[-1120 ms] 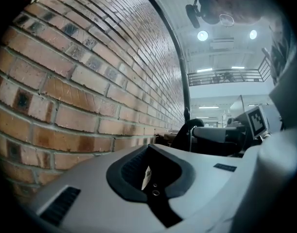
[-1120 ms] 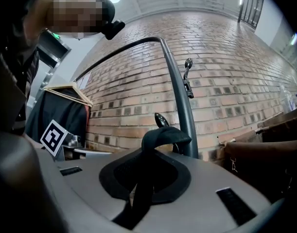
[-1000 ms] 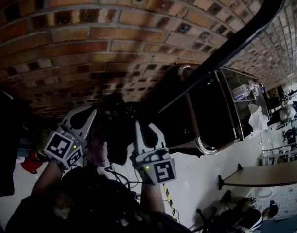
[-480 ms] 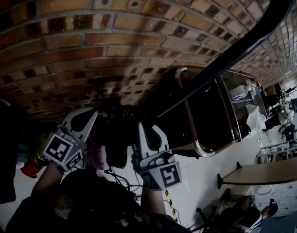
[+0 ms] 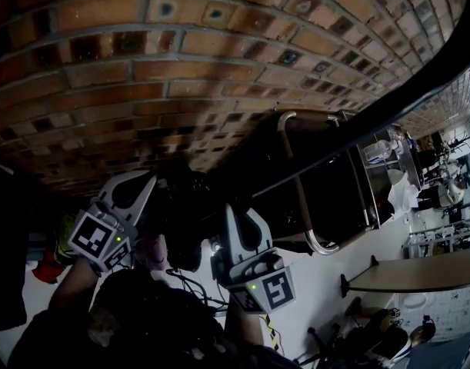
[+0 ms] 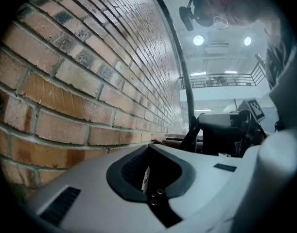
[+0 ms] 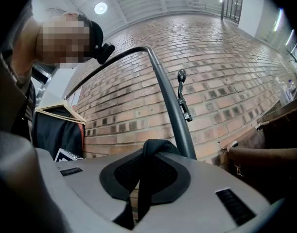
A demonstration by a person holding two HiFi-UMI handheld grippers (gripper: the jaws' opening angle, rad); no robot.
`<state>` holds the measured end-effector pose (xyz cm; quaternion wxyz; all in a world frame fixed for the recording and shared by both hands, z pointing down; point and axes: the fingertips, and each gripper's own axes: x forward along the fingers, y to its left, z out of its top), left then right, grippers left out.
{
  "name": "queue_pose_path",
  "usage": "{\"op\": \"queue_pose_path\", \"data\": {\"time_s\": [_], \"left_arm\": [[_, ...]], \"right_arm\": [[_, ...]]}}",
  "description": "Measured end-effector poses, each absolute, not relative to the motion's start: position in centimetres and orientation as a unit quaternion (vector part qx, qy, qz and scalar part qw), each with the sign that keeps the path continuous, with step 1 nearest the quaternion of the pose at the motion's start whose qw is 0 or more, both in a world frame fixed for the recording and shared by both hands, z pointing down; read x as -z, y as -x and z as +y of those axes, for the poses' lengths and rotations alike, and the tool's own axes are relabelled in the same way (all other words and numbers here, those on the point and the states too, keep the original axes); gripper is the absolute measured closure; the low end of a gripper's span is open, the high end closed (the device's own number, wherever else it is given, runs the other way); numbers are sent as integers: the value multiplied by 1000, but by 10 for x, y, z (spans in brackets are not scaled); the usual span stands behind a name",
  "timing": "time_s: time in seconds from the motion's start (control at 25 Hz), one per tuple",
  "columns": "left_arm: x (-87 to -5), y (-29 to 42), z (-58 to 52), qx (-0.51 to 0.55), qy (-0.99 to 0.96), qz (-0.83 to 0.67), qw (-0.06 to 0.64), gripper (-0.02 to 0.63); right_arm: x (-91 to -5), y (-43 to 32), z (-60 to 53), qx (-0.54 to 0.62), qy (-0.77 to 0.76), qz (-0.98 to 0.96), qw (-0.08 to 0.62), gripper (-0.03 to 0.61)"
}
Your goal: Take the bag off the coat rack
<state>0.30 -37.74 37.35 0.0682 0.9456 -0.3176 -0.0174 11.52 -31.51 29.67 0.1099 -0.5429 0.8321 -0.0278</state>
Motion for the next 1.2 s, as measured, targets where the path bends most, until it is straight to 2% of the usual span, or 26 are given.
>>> {"op": "queue_pose_path", "data": {"time_s": [0.72, 1.2], "left_arm": [[-348, 3, -388, 35, -946, -317, 55, 586], [-342, 34, -356, 38, -933, -355, 45, 586]], "right_arm": [[-233, -58, -319, -6, 452, 882, 135, 554], [-240, -32, -282, 31, 395, 903, 168, 554]]}}
